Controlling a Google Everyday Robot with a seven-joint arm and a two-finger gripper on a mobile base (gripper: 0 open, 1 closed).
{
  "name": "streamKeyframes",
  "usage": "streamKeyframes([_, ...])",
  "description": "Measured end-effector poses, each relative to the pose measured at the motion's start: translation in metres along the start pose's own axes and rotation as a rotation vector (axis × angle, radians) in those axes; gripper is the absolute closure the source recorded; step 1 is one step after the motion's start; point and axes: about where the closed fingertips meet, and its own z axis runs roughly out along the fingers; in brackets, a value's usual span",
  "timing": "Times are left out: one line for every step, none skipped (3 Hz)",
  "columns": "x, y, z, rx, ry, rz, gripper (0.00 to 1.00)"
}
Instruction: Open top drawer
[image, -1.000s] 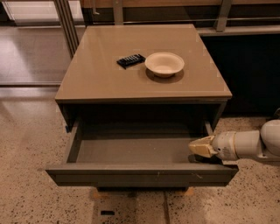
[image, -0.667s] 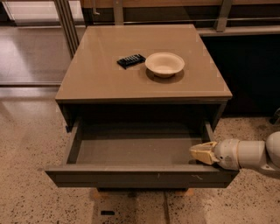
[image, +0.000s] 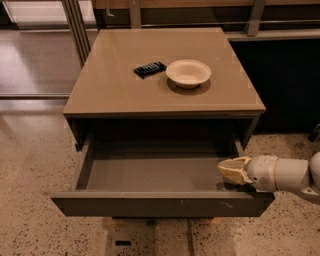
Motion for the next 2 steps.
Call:
streamKeyframes([-0.0157, 0.0103, 0.0054, -0.013, -0.029, -0.108, 0.82])
streamKeyframes([-0.0154, 0.0102, 0.0054, -0.013, -0.029, -0.108, 0.59])
